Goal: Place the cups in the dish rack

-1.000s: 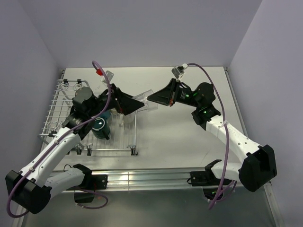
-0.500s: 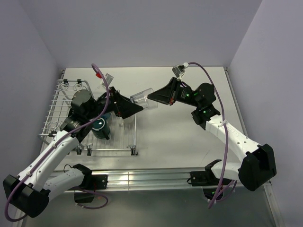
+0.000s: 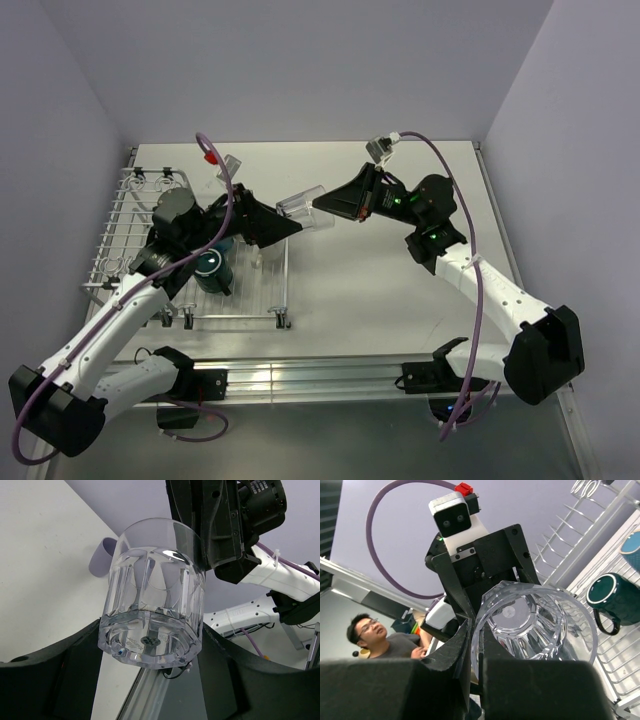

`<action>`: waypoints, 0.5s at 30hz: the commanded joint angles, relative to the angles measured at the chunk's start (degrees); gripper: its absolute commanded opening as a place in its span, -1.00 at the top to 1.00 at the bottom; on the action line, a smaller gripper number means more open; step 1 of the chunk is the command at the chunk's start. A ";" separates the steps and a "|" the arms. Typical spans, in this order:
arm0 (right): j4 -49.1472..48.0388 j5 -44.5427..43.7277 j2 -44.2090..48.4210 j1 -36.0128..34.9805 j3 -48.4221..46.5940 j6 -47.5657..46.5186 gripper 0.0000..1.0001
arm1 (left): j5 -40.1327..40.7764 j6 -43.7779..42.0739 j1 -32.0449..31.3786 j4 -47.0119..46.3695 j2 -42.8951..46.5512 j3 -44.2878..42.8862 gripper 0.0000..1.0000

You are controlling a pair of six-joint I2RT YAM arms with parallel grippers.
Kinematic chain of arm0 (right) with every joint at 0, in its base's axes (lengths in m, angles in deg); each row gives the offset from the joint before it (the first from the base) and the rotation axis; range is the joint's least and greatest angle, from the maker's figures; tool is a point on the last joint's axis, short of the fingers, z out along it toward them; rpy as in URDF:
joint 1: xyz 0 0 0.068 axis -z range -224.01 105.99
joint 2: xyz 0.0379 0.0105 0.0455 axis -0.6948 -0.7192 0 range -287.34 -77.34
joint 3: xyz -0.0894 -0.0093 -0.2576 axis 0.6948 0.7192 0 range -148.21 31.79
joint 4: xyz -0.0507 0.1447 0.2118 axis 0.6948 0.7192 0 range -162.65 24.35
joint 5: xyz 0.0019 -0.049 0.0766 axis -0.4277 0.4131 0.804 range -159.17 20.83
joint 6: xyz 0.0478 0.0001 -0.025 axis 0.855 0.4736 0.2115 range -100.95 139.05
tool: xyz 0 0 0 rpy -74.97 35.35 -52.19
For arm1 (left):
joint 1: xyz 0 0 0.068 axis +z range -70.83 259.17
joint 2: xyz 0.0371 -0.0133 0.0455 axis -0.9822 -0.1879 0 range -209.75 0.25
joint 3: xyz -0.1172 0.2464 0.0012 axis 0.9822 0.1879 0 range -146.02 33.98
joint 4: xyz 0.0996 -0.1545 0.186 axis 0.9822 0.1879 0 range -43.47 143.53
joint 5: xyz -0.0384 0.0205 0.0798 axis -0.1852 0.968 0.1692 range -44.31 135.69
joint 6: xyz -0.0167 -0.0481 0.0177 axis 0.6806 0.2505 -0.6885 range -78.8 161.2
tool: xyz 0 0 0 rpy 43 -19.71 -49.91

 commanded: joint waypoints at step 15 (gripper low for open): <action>23.14 -13.68 8.89 -0.94 -3.25 -19.25 0.06 | 8.36 -4.32 -1.22 9.48 6.10 -6.39 1.00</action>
